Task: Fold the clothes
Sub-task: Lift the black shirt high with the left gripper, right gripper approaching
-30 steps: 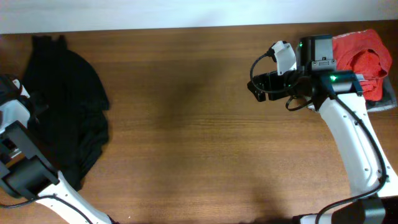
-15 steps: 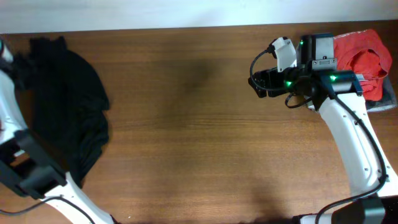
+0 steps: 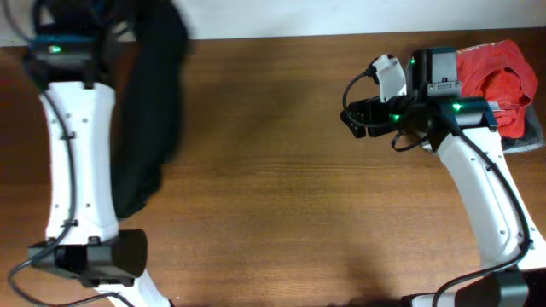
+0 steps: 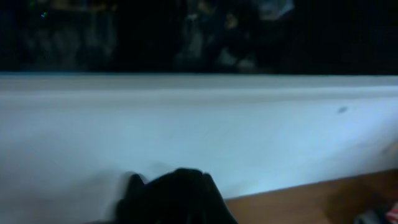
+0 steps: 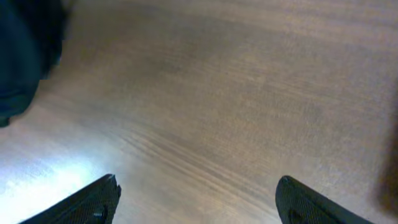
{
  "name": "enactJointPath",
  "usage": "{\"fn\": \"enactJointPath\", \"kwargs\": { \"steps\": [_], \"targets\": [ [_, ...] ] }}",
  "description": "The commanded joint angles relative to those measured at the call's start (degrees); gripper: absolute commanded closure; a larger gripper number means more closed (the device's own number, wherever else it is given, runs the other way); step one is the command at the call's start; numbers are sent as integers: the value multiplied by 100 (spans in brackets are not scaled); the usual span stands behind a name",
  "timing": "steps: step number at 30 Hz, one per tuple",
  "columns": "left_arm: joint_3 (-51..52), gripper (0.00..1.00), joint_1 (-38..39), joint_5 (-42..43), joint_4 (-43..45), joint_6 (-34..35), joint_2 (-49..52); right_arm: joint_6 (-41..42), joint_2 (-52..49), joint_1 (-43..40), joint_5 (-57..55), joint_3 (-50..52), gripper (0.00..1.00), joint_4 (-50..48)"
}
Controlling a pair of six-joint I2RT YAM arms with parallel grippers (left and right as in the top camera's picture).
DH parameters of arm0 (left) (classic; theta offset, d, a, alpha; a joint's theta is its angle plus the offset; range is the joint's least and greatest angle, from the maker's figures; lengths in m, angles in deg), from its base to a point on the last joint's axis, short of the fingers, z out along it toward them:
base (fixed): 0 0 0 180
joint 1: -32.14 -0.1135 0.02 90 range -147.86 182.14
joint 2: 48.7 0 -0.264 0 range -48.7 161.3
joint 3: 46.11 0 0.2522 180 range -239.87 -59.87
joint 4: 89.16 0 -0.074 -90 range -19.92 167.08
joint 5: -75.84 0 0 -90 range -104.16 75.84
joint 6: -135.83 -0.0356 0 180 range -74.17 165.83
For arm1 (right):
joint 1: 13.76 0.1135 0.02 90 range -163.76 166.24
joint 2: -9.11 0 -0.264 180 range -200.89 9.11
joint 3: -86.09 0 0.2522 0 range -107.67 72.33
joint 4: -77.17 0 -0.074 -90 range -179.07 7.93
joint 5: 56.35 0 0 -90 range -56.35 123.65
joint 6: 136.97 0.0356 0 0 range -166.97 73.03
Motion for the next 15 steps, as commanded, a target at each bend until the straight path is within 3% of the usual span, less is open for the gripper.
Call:
{"fn": "enactJointPath", "kwargs": {
  "steps": [1,8,15],
  "targets": [
    [-74,98,258,-306,529,52,-44,-22,39,26,118,-151,15,101],
    [-74,99,553,-328,1449,55,-44,-46,39,44,970,-151,15,55],
    [-74,99,800,-369,1847,55,-44,-42,39,468,1005,-149,15,-168]
  ]
}}
